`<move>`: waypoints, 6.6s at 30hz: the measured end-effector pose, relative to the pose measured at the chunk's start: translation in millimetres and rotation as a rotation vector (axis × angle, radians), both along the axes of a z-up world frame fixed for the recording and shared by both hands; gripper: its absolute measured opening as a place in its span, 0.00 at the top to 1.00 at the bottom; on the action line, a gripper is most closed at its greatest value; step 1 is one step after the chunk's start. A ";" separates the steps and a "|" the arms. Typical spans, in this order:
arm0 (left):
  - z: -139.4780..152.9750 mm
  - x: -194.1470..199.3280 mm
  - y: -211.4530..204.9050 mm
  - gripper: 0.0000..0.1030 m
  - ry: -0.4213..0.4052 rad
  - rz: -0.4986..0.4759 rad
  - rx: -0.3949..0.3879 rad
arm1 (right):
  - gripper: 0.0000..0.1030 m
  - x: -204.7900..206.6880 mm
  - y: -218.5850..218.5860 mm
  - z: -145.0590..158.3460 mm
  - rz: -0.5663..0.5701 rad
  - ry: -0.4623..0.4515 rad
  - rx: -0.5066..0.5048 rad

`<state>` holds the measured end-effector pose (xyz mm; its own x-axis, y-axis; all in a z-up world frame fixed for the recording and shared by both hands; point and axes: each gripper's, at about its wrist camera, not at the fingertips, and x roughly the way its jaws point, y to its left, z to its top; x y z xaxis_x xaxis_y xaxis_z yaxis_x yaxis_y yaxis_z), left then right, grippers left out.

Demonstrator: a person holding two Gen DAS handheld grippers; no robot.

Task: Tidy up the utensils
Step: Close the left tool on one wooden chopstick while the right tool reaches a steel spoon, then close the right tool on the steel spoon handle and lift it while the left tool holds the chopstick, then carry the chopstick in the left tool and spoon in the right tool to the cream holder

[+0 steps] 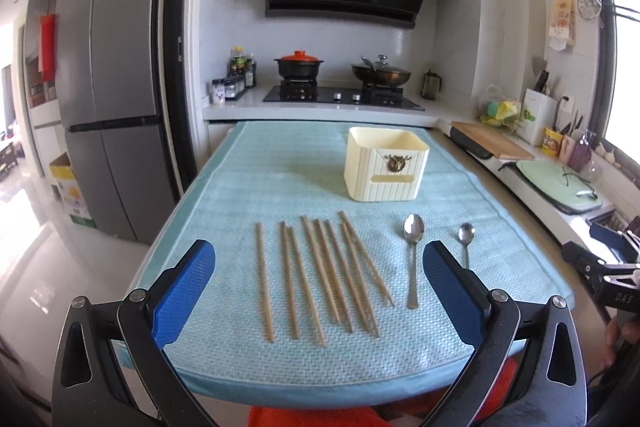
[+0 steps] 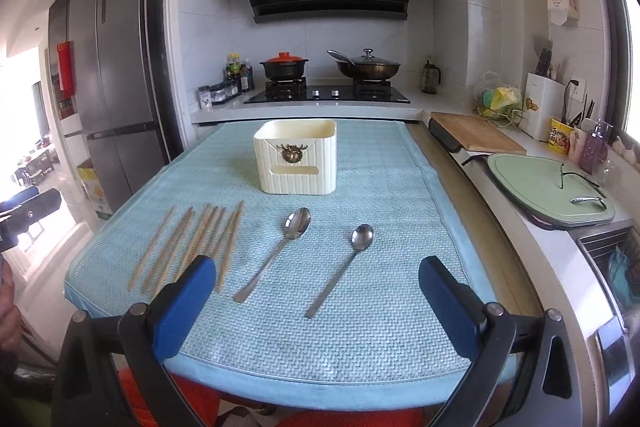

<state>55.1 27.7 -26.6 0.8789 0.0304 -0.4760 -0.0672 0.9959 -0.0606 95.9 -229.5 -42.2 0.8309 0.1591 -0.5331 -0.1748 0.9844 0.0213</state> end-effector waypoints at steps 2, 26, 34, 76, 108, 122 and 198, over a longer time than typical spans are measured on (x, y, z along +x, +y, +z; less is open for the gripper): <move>-5.1 5.1 7.5 0.00 0.019 0.017 -0.016 | 0.00 2.3 -1.0 -2.3 -0.016 0.000 -0.006; -93.7 106.9 59.1 0.00 0.305 0.163 0.051 | 0.00 60.0 -7.4 -38.9 -0.105 0.100 -0.056; -119.4 148.6 76.1 0.00 0.388 0.154 0.060 | 0.00 121.4 -9.1 -101.1 -0.114 0.279 -0.001; -147.7 269.4 97.7 0.96 0.597 -0.019 -0.131 | 0.67 255.2 -19.1 -153.4 -0.141 0.338 0.004; -108.0 228.2 125.7 0.96 0.472 0.016 -0.174 | 0.66 252.2 14.5 -145.5 -0.097 0.381 0.021; -16.1 186.4 128.7 0.96 0.272 -0.044 -0.183 | 0.67 181.4 16.4 -31.9 0.113 0.114 0.119; 18.2 170.0 121.1 0.97 0.131 -0.100 -0.217 | 0.96 144.2 0.8 6.1 0.428 0.138 0.576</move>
<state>225.2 148.8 -8.4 0.8031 -0.1690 -0.5713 0.0097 0.9625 -0.2711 240.1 -228.6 -36.1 0.5644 0.7419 -0.3621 -0.5001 0.6562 0.5650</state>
